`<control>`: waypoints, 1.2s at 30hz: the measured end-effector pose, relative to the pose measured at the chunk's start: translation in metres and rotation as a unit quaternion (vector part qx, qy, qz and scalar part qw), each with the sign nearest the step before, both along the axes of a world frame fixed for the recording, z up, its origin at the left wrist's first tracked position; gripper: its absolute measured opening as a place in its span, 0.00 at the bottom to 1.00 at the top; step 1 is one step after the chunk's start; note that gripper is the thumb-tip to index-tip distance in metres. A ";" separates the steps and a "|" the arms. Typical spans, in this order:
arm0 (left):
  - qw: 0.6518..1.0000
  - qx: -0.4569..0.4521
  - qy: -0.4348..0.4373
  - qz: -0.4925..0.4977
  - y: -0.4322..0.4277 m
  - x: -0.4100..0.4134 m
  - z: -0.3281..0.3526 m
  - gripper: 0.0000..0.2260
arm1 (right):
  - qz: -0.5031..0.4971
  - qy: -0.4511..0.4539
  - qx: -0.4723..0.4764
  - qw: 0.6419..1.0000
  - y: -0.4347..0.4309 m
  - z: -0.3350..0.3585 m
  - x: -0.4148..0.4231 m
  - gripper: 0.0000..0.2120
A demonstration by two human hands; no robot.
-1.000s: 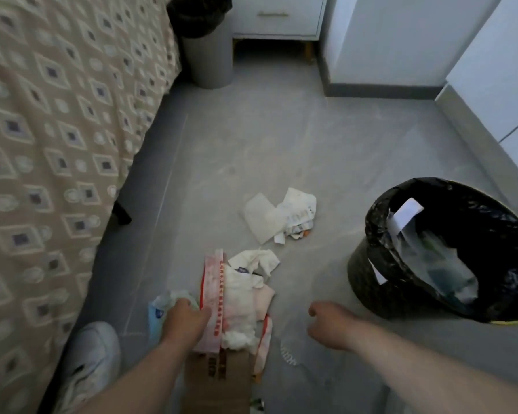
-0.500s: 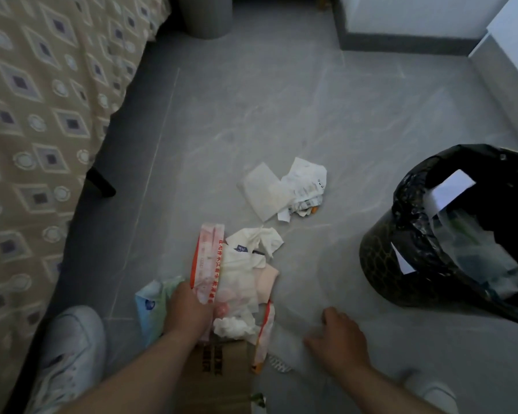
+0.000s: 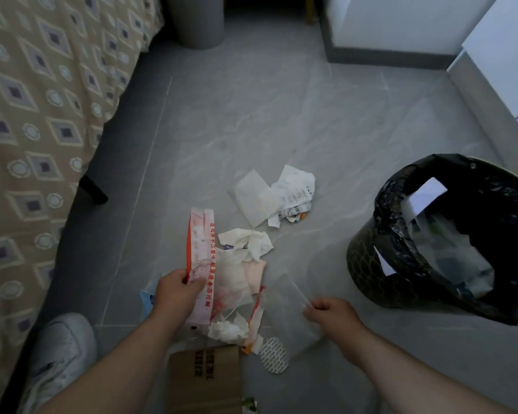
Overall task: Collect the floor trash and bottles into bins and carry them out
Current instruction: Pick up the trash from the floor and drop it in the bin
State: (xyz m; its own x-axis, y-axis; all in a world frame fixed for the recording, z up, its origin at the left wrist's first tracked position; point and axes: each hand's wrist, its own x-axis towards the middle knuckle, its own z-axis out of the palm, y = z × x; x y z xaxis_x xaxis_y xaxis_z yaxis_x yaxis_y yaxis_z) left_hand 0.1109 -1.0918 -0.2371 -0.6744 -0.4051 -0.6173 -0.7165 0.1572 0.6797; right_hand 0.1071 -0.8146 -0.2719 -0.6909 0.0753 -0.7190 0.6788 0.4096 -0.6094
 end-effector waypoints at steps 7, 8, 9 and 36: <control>0.993 0.080 0.056 0.071 0.000 -0.013 0.057 0.04 | 0.017 0.071 -0.073 0.995 -0.020 0.083 -0.029 0.04; 0.992 0.083 0.066 0.075 0.002 -0.015 0.068 0.03 | 0.029 0.090 -0.074 0.993 -0.022 0.099 -0.033 0.04; 0.991 0.082 0.076 0.075 0.004 -0.018 0.079 0.04 | 0.043 0.108 -0.073 0.991 -0.023 0.116 -0.037 0.05; 0.970 0.062 0.048 -0.230 0.335 -0.071 0.182 0.10 | -0.407 0.284 -0.195 0.846 0.249 0.271 -0.059 0.09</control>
